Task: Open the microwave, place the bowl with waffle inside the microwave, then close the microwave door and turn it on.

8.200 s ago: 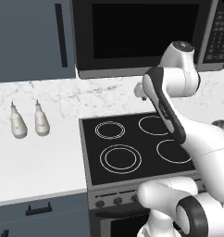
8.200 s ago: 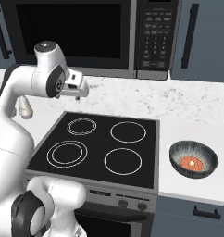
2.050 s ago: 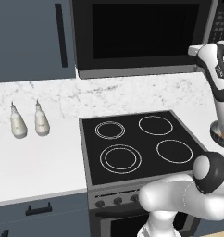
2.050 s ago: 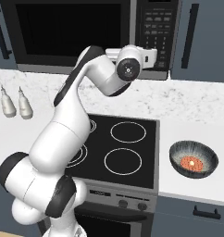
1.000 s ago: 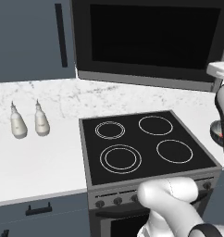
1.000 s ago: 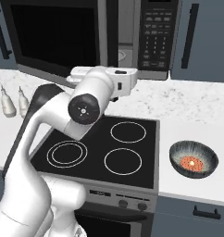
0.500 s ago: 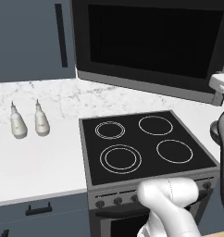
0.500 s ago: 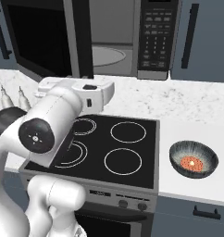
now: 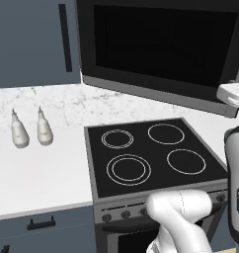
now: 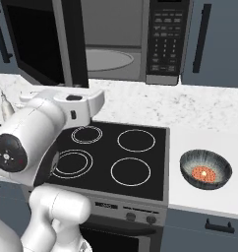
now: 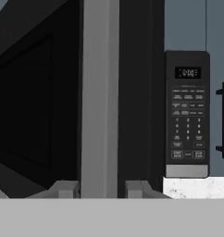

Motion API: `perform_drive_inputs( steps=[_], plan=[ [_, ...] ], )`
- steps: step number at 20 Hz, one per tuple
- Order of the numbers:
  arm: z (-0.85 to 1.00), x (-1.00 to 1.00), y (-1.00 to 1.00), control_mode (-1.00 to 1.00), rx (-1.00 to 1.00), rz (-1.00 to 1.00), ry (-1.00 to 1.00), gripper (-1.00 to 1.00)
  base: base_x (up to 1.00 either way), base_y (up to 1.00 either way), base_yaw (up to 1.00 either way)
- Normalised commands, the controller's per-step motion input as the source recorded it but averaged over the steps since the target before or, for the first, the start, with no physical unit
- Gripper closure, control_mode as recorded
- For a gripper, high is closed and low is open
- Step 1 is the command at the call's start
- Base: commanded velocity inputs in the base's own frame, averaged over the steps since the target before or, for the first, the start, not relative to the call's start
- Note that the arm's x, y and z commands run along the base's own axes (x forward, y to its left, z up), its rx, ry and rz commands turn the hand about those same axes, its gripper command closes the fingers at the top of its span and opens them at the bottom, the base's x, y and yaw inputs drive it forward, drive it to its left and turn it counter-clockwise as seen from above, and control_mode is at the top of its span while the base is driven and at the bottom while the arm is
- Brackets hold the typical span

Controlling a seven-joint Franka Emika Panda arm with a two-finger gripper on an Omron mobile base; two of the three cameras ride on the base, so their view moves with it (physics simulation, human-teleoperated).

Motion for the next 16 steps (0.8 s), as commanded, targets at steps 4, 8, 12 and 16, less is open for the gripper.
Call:
perform_drive_inputs(
  steps=[4, 8, 12, 16],
  plan=[
    [0.00, 0.00, 0.00, -1.00, 0.00, 0.00, 0.00, -1.00, 0.00, 0.00, 0.00],
    [0.00, 0.00, 0.00, -1.00, 0.00, 0.00, 0.00, -1.00, 0.00, 0.00, 0.00],
    [0.00, 0.00, 0.00, -1.00, 0.00, 0.00, 0.00, -1.00, 0.00, 0.00, 0.00],
    [0.00, -0.08, 0.00, -1.00, 0.00, 0.00, 0.00, -1.00, 0.00, 0.00, 0.00]
  ],
)
